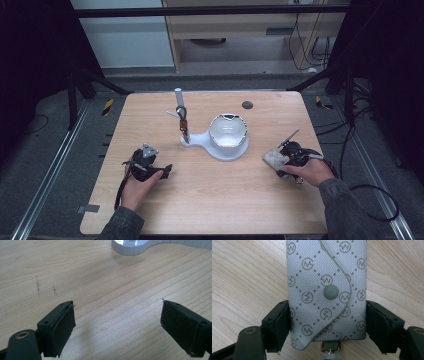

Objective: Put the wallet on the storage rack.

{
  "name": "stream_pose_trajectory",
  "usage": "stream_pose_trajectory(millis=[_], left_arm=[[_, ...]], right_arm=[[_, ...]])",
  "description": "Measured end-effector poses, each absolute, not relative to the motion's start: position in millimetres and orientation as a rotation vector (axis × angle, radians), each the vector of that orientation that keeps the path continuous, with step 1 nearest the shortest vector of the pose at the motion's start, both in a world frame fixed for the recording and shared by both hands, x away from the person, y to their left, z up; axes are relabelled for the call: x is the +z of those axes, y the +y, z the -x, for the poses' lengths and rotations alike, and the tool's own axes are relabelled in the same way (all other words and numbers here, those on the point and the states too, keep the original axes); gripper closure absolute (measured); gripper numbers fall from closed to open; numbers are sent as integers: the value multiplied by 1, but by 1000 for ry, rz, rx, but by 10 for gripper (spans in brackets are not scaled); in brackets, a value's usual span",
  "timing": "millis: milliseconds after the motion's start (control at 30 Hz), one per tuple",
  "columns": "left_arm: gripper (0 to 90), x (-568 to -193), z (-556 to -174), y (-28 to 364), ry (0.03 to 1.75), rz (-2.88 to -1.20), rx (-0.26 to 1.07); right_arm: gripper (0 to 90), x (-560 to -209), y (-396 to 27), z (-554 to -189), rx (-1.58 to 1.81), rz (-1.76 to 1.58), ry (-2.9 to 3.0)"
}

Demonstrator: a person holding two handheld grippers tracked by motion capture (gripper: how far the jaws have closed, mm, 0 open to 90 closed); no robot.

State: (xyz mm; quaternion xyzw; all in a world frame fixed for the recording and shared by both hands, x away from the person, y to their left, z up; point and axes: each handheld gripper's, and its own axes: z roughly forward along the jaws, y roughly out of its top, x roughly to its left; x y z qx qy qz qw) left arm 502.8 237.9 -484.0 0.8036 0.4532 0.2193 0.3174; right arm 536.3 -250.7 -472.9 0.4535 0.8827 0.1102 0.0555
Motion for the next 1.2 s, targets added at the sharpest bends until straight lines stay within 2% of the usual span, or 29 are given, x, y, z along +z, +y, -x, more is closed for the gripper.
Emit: stream_pose_trajectory(millis=[1200], left_arm=[[122, -484, -503, 240, 1201, -2109, 584]], right_arm=[[298, -464, -246, -532, 335, -1319, 2672]])
